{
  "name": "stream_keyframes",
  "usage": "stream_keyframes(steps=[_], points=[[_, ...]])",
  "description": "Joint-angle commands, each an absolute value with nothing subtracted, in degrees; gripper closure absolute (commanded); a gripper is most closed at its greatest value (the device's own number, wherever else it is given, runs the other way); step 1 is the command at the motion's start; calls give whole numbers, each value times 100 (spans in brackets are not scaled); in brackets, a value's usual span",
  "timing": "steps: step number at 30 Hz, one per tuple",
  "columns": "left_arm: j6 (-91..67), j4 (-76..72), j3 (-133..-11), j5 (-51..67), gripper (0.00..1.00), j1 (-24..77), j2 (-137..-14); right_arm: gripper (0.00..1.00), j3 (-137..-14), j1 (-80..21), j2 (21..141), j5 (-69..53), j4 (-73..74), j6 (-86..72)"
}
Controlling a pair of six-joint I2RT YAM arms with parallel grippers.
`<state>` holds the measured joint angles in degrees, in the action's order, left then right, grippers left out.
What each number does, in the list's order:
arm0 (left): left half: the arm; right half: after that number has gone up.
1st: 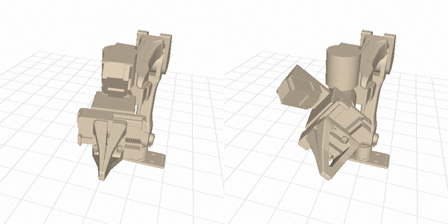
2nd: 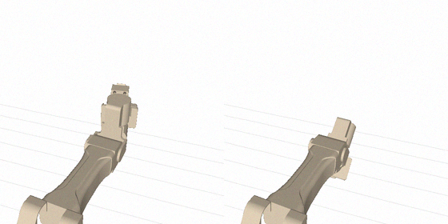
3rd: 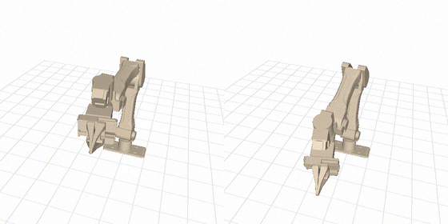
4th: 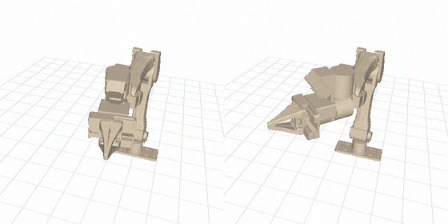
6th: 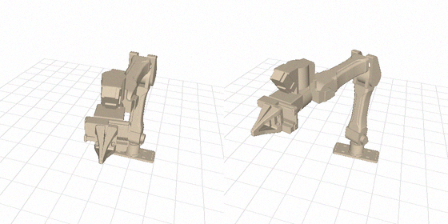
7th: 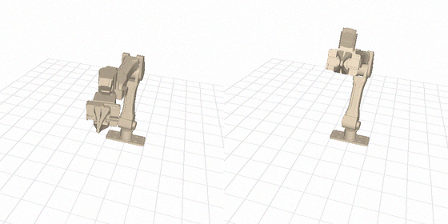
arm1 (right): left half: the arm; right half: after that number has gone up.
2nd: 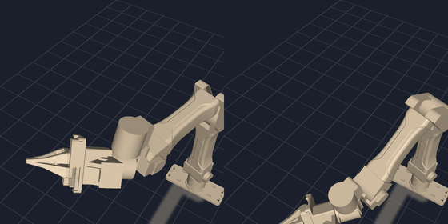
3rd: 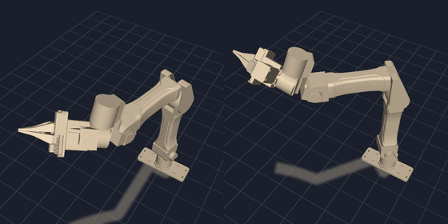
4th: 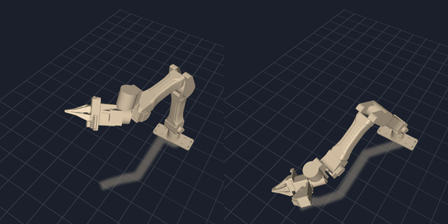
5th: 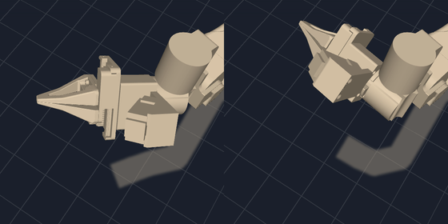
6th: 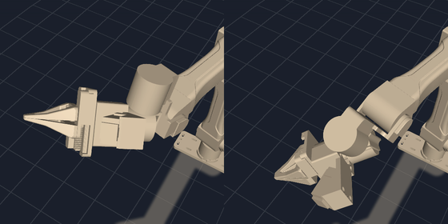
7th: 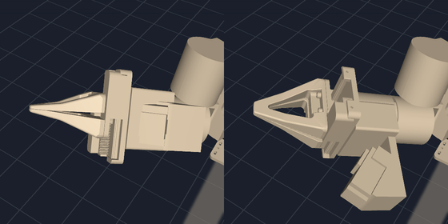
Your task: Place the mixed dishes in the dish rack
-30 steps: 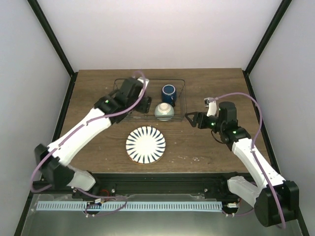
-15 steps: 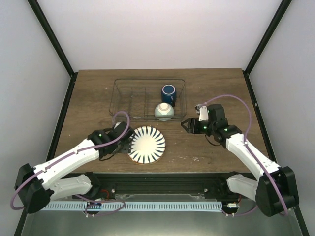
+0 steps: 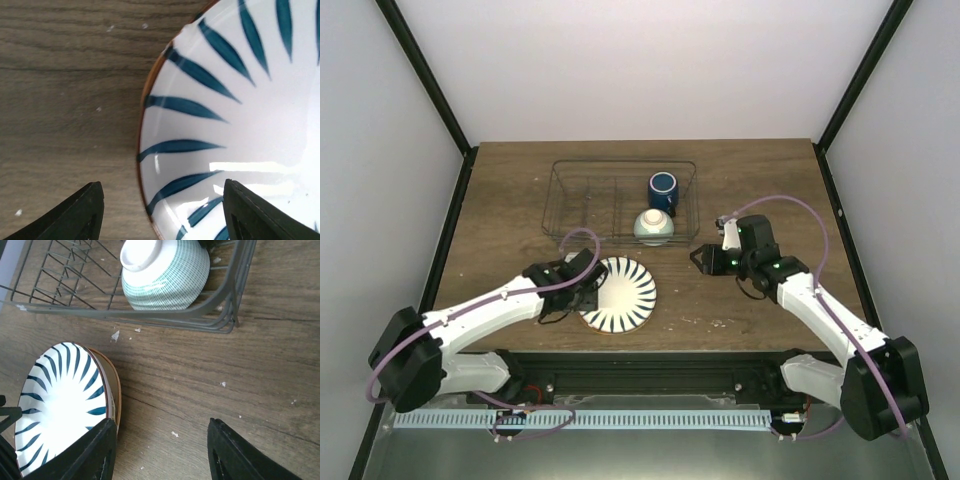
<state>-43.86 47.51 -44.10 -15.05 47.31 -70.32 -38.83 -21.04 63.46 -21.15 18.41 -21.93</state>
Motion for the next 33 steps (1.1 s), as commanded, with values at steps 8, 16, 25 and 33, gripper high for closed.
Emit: stream_keyframes(steps=[8,16,25,33], points=[[-4164,3771,-4226,-1185,43,4627,-7579,50,-3801,-2166,6331,-2095,1897,-2127],[-4061,3370,-3724,-781,50,4098,-7238,50,-3798,-2173,6427,-2112,1875,-2108],[-3998,3087,-3549,-611,69,4016,-7309,50,-3817,-2171,6489,-2121,1877,-2081],[-4028,2863,-3312,-564,89,4014,-7238,50,-3726,-2172,6462,-2173,1905,-2055]])
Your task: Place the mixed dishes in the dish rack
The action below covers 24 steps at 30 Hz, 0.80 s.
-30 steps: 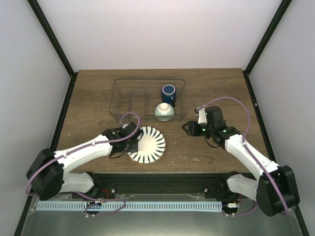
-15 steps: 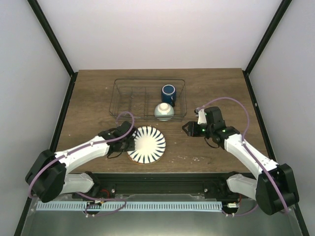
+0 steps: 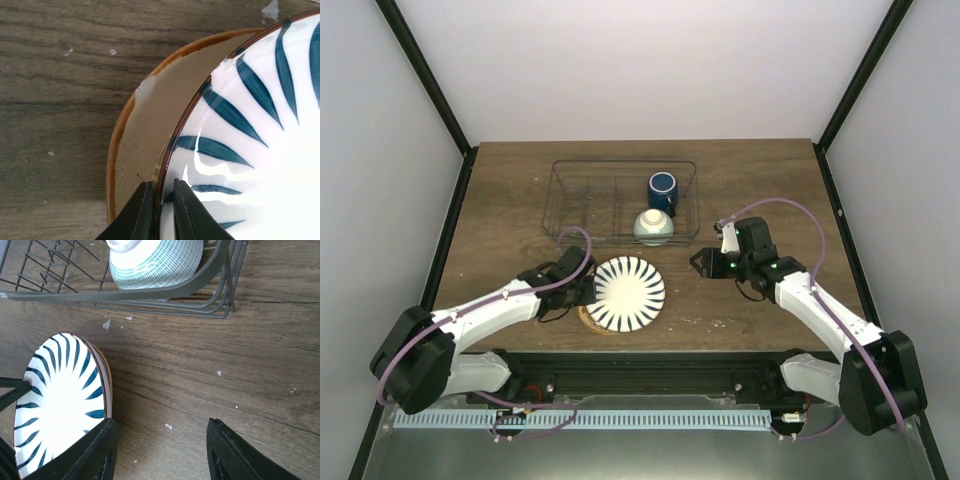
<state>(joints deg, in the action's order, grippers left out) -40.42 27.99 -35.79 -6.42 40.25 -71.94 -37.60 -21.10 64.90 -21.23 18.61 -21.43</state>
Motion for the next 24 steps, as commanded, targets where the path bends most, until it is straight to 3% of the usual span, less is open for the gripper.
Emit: stream_keyframes(steps=[1,6,24], points=[[-4037,2834,-3273,-557,92,4014,-7203,50,-3700,-2171,6455,-2223,1886,-2052],[-4057,2662,-3089,-509,100,4015,-7073,50,-3533,-2171,6442,-2585,1715,-2133],[-3900,2112,-2917,-183,100,4025,-6971,50,-3004,-2406,6660,-3151,736,-2761]])
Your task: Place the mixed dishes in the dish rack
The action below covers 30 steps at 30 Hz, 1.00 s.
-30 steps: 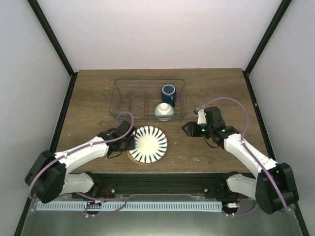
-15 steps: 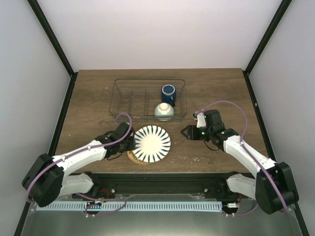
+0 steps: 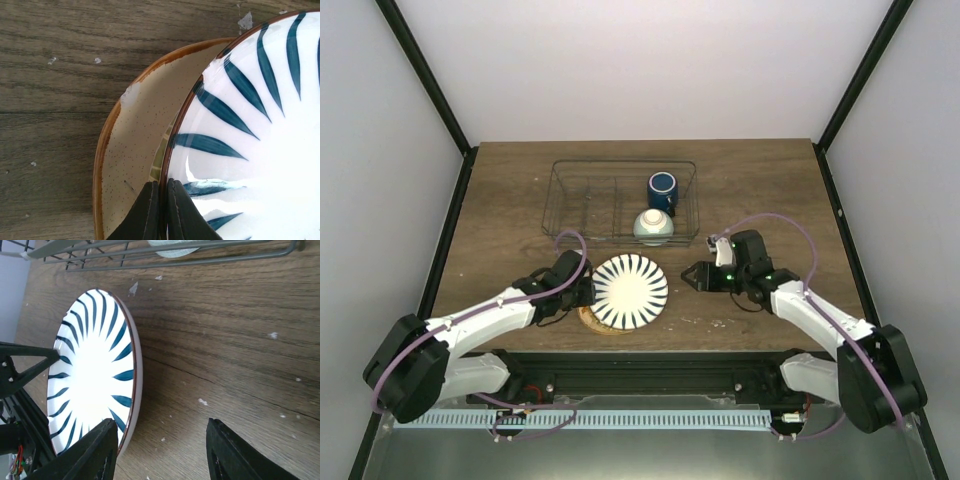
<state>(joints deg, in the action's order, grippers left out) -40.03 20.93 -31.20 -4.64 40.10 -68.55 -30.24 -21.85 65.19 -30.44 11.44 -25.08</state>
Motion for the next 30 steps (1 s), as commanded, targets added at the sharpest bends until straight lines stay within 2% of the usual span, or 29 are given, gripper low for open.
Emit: stream_keyframes(steps=[1,10,23,30], points=[[-3892,2070,-2902,-158,100,4024,-6976,50,-3006,-2483,6734,-3125,663,-2809],[-3828,1961,-2806,-116,100,4040,-6941,51,-3169,-3123,7602,-2910,58,-3192],[-3797,1924,-2792,-78,100,4040,-6927,59,-3458,-3638,8225,-2890,-350,-3330],[-3784,1904,-2820,-69,100,4052,-6965,75,-3618,-3719,8247,-2867,-254,-3251]])
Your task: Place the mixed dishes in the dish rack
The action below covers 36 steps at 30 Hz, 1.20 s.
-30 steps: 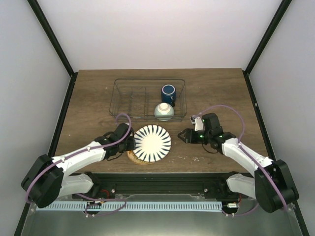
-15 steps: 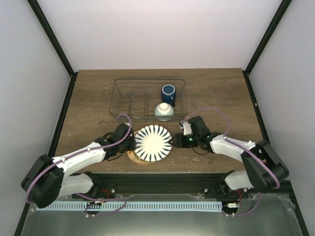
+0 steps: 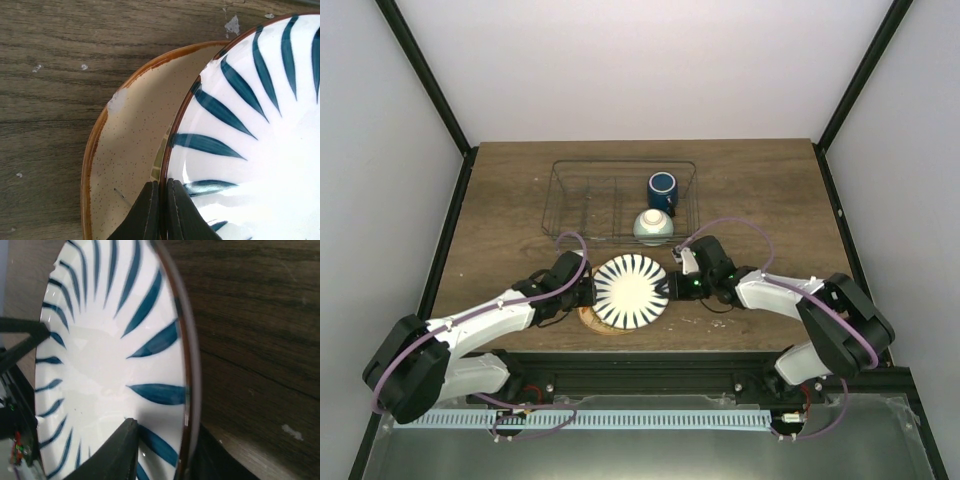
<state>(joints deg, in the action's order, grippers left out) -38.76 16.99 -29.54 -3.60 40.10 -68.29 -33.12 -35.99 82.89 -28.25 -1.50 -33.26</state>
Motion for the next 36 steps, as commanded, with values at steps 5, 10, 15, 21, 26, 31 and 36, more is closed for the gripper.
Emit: stream_keyframes(steps=[5,10,15,21,26,31,36], points=[[-3764,1866,-2845,-32,100,4075,-7043,91,-3656,-3718,8062,-2816,-110,-3192],[-3753,1810,-2874,0,97,4102,-7108,99,-3744,-3725,7933,-2823,21,-3140],[-3721,1886,-2886,-75,82,4100,-7090,99,-3788,-3718,7781,-2804,168,-3094],[-3681,2223,-2918,-255,52,4102,-6867,99,-3864,-3718,7482,-2635,478,-2973],[-3650,2819,-3088,-597,26,4101,-6562,99,-4036,-3720,7335,-2537,702,-2646],[-3671,3219,-3236,-775,17,4103,-6225,99,-4251,-3718,7312,-2584,737,-1978],[-3671,3492,-3342,-930,15,4097,-5937,99,-4278,-3716,7159,-2751,406,-1610]])
